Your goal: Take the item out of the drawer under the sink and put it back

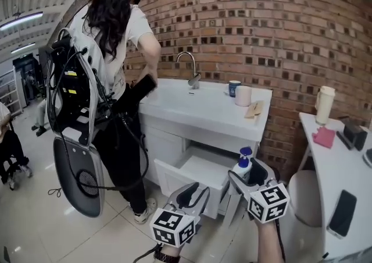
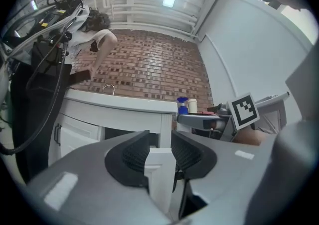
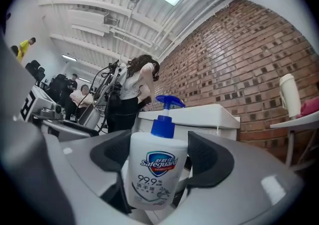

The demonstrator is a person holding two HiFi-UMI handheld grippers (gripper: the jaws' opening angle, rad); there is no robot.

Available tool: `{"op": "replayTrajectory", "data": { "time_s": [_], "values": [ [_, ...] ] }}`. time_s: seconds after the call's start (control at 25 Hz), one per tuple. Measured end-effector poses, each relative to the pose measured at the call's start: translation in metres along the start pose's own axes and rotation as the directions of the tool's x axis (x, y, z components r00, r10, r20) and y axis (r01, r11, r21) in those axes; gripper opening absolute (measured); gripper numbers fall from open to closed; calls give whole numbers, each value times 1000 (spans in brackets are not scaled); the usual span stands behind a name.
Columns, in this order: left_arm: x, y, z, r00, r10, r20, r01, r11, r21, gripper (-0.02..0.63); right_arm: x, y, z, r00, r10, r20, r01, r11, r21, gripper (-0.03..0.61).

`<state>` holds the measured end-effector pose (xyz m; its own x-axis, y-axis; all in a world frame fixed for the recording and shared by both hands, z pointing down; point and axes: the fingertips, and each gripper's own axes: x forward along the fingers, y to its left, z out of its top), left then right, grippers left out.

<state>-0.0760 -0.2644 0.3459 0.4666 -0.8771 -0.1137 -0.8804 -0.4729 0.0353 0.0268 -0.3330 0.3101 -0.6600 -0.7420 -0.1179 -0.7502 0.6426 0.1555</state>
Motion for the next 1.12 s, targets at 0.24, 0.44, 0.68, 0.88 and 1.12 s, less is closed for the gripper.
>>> {"op": "replayTrajectory", "data": {
  "time_s": [0.24,0.44,0.68,0.88,1.12],
  "values": [
    [-4,-5,-10,1000,0,-28,-1,999,-43,141,-28,11,1,1000,-14,23,14,1000,-12,357],
    [-4,-20,-13,999,-26,-23,24,998,-61,141,-43,21,2,1000,-20,23,20,1000,-11,357],
    [-5,-33,-10,999,-27,-27,26,999,-42,135,-54,28,6,999,-34,26,34,999,-4,357],
    [-7,-34,-6,1000,-21,-11,21,999,-43,121,-57,29,4,999,-38,25,38,999,7,357],
    [-8,-32,-3,1000,-20,-3,20,999,-33,114,-51,30,1,999,-30,16,30,999,10,357]
  ]
}}
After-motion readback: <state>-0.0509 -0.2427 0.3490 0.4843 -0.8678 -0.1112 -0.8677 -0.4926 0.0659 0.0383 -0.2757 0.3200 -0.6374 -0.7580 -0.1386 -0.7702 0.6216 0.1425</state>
